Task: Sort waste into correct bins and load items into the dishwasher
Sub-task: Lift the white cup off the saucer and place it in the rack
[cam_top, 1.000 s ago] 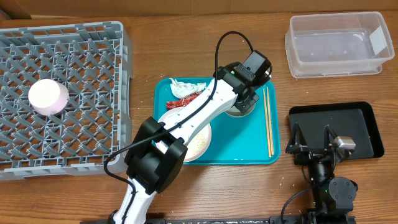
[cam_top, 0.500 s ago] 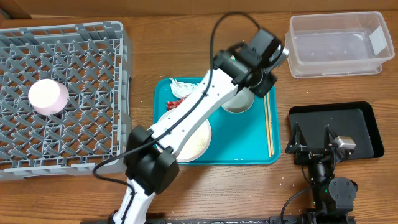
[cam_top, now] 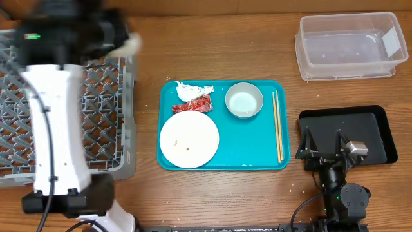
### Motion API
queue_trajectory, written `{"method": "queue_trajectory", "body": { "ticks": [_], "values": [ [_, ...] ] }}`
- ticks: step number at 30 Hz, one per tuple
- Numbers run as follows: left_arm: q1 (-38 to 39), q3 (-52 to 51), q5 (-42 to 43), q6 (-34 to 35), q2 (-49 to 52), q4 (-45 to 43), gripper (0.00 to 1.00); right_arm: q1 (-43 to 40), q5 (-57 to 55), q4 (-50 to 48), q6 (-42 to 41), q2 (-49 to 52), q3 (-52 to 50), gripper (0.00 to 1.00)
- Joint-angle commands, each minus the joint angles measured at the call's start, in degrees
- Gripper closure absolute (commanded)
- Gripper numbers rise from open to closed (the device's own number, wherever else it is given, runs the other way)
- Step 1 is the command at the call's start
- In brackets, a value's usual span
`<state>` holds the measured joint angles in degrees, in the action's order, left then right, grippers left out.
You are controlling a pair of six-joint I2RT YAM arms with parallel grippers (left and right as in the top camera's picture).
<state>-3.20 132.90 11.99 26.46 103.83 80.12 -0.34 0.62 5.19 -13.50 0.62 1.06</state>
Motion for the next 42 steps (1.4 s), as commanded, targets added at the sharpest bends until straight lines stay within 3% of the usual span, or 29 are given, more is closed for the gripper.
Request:
{"method": "queue_trajectory", "body": {
  "ticks": [1, 6, 13, 18, 24, 30, 36, 42],
  "values": [
    [-12.4, 0.0, 15.9, -1.0, 0.6, 3.4, 0.96, -0.2, -0.6, -0.3, 0.2, -0.5, -0.6, 0.0],
    [-25.9, -3.3, 34.7, -9.0, 4.2, 4.9, 0.96, -0.2, -0.6, -0.3, 0.2, -0.5, -0.6, 0.0],
    [-38.7, -15.5, 49.0, -19.7, 7.7, 6.7, 0.96, -0.2, -0.6, -0.3, 0.2, -0.5, -0.6, 0.0],
    [-45.9, -26.3, 58.6, -21.6, 9.9, 6.0, 0.96, -0.2, -0.6, -0.3, 0.2, -0.5, -0.6, 0.0],
    [-53.0, -36.5, 69.7, -34.0, 12.0, 3.8, 0.96, -0.2, -0.6, -0.3, 0.2, -0.5, -0.6, 0.0],
    [-56.2, -43.7, 70.4, -39.6, 14.2, -0.7, 0.96, -0.2, -0.6, -0.3, 0.2, -0.5, -0.6, 0.0],
    [-56.3, -48.7, 70.9, -39.7, 15.5, -3.0, 0.96, -0.2, -0.6, -0.3, 0.2, -0.5, -0.6, 0.0],
    [-58.7, -50.7, 65.9, -39.7, 17.0, -5.2, 0.96, -0.2, -0.6, -0.3, 0.2, -0.5, -0.6, 0.0]
  ]
}}
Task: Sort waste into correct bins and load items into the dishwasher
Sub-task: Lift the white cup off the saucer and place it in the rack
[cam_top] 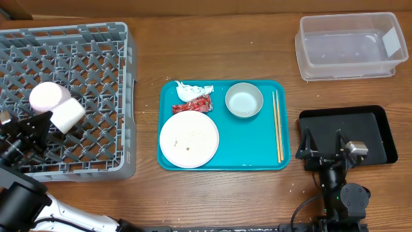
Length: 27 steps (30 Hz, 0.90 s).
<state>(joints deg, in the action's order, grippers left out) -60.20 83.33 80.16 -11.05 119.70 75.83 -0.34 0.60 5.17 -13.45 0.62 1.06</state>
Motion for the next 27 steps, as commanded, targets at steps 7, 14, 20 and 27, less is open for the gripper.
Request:
{"method": "queue_trajectory", "body": {
  "ticks": [7, 14, 20, 27],
  "values": [
    [-5.7, -1.5, -5.8, -1.7, 1.1, -2.7, 0.96, -0.2, -0.6, -0.3, 0.2, -0.5, -0.6, 0.0],
    [-9.9, -1.5, -7.7, 0.3, 1.1, -2.9, 0.89, -0.2, -0.6, -0.3, 0.2, -0.5, -0.6, 0.0],
    [-11.1, -0.2, -12.8, 7.3, 1.0, -3.8, 0.66, -0.2, -0.6, -0.3, 0.2, -0.5, -0.6, 0.0],
    [-11.1, 10.5, -17.6, 7.2, 1.0, 4.0, 0.65, -0.2, -0.6, -0.3, 0.2, -0.5, -0.6, 0.0]
  ]
}}
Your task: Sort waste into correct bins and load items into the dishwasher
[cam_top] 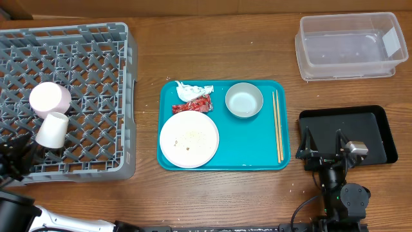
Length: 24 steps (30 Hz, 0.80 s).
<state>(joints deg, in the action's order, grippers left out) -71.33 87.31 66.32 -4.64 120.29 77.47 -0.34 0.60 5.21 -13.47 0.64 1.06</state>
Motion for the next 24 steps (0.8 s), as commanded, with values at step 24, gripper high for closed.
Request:
{"method": "queue_trajectory", "body": {
  "ticks": [24],
  "values": [
    [24.5, 35.4, -41.0, 5.2, -2.0, 17.4, 0.96, -0.2, -0.6, -0.3, 0.2, -0.5, -0.6, 0.0]
  ]
}}
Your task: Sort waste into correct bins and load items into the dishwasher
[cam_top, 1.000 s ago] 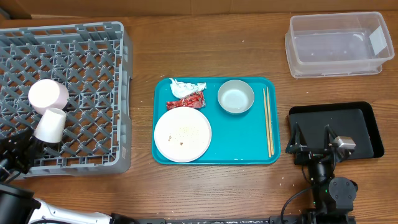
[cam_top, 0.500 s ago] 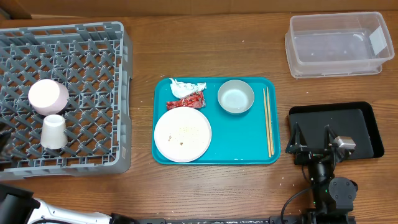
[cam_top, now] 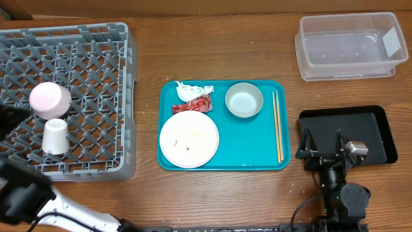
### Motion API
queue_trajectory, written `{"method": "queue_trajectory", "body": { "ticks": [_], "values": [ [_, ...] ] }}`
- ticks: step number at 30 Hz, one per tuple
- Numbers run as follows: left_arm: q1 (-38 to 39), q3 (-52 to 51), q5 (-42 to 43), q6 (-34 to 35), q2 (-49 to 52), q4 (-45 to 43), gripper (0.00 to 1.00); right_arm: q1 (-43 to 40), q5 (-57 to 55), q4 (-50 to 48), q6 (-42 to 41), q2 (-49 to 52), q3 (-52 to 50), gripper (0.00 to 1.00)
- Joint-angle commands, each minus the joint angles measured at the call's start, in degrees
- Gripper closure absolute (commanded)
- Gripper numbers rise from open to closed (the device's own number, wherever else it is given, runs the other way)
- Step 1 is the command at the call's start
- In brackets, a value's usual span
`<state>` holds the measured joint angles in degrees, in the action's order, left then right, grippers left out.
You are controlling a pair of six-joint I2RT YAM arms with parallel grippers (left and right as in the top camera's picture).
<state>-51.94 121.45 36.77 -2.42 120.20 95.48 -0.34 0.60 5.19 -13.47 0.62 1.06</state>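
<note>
A grey dish rack (cam_top: 96, 58) fills the left of the table. In it a pink cup (cam_top: 50, 99) lies beside a white cup (cam_top: 55, 136) that stands mouth down. The teal tray (cam_top: 257, 145) carries a white plate (cam_top: 188, 139), a pale bowl (cam_top: 244, 101), chopsticks (cam_top: 277, 125), a crumpled tissue (cam_top: 193, 91) and a red wrapper (cam_top: 192, 106). My left arm (cam_top: 22, 196) is a dark blur at the lower left edge, its fingers not made out. My right gripper (cam_top: 324, 149) rests open by the black bin (cam_top: 370, 122), holding nothing.
A clear plastic bin (cam_top: 347, 45) stands at the back right. The black bin lies to the right of the tray, just behind the right arm's base (cam_top: 344, 200). Bare wood runs between rack, tray and bins.
The white cup lay tilted just below the pink cup; now it stands mouth down a little lower in the rack. My left arm has shifted along the left edge. The right arm is unchanged.
My left arm first reached over the rack with something white at its tip. Then its gripper was at the rack's left side with the white cup beside the pink one. After that the cup lay free in the rack with the gripper drawn back; now it stands there.
</note>
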Motion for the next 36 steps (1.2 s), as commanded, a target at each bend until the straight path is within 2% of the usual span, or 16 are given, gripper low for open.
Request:
{"method": "queue_trajectory", "body": {
  "ticks": [1, 4, 8, 15, 21, 36],
  "values": [
    [7.4, 1.3, -13.4, 3.3, -1.9, -1.1, 0.96, -0.2, -0.6, -0.3, 0.2, -0.5, -0.6, 0.0],
    [13.1, 1.3, -21.5, 5.9, -1.9, -2.2, 0.96, -0.2, -0.6, -0.3, 0.2, -0.5, -0.6, 0.0],
    [18.2, 1.3, -38.4, 15.0, -1.9, -3.6, 0.96, -0.2, -0.6, -0.3, 0.2, -0.5, -0.6, 0.0],
    [18.6, -1.5, -38.1, 15.2, -1.9, -5.8, 0.96, -0.2, -0.5, -0.3, 0.2, -0.5, -0.6, 0.0],
    [18.6, -7.3, -34.6, 14.7, -1.9, -9.6, 0.96, -0.2, -0.5, -0.3, 0.2, -0.5, -0.6, 0.0],
    [15.8, -11.8, -36.8, 14.9, -1.9, -11.3, 0.96, -0.2, -0.5, -0.3, 0.2, -0.5, -0.6, 0.0]
  ]
}}
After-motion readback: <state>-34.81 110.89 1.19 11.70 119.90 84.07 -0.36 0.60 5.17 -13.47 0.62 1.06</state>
